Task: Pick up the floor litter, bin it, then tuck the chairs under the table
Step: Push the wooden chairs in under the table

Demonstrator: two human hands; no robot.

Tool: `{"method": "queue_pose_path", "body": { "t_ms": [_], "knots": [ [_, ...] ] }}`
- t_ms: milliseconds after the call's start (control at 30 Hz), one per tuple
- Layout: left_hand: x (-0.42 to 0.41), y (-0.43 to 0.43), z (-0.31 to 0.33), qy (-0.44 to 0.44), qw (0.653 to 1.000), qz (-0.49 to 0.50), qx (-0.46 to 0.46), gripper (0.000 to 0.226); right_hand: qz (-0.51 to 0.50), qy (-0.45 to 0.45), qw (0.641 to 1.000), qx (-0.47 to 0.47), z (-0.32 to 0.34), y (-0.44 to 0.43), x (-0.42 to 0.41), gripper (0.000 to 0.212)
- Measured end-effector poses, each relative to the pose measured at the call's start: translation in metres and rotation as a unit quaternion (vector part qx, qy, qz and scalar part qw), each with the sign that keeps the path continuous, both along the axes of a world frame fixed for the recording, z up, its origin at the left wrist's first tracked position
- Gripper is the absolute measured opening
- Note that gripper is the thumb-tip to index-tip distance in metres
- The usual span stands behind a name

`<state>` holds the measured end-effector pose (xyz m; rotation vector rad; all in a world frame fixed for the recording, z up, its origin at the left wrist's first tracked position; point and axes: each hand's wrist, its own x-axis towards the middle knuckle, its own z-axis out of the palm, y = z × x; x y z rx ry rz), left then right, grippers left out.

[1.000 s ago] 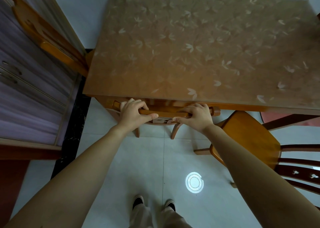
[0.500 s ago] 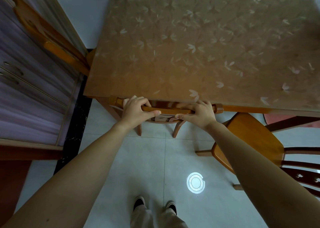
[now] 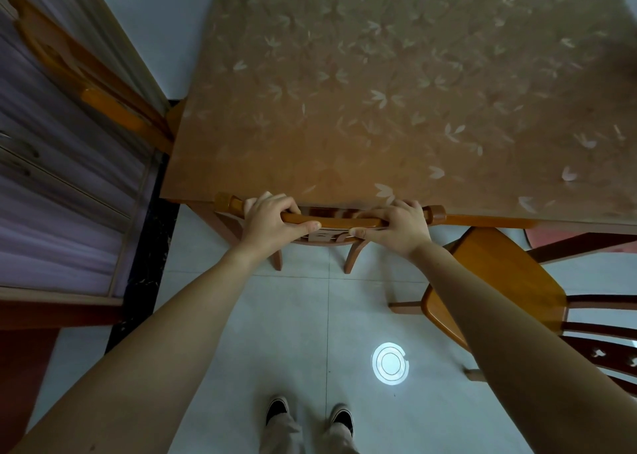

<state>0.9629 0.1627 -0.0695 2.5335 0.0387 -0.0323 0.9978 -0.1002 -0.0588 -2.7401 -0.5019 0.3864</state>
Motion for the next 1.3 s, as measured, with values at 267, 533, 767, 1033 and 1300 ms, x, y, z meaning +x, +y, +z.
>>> {"method": "queue_pose_path", "body": {
  "t_ms": [267,533,767,1033,1300],
  "knots": [
    [-0.004,0.001,0.001,-0.010,1.000,-0.007,0.016,0.043,-0.003,-0.006,1.000,-0.002,-0.006,-0.002,0.000,0.060],
    [-0.044,-0.012,0.047,-0.061,0.998,-0.006,-0.004,0.027,-0.091,-0.035,0.986,0.139,0.019,0.020,-0.053,0.039],
    [-0.133,-0.010,0.104,-0.146,0.983,-0.068,0.088,0.048,0.018,-0.166,0.980,0.107,0.081,0.016,-0.143,0.053],
    [-0.270,-0.017,0.110,-0.151,0.985,-0.021,0.086,0.055,0.071,-0.173,0.977,0.099,0.095,0.011,-0.265,0.054],
    [-0.400,-0.033,0.058,-0.059,0.991,0.086,0.085,0.055,0.149,-0.087,0.981,0.086,0.048,0.018,-0.339,0.060]
  ]
}}
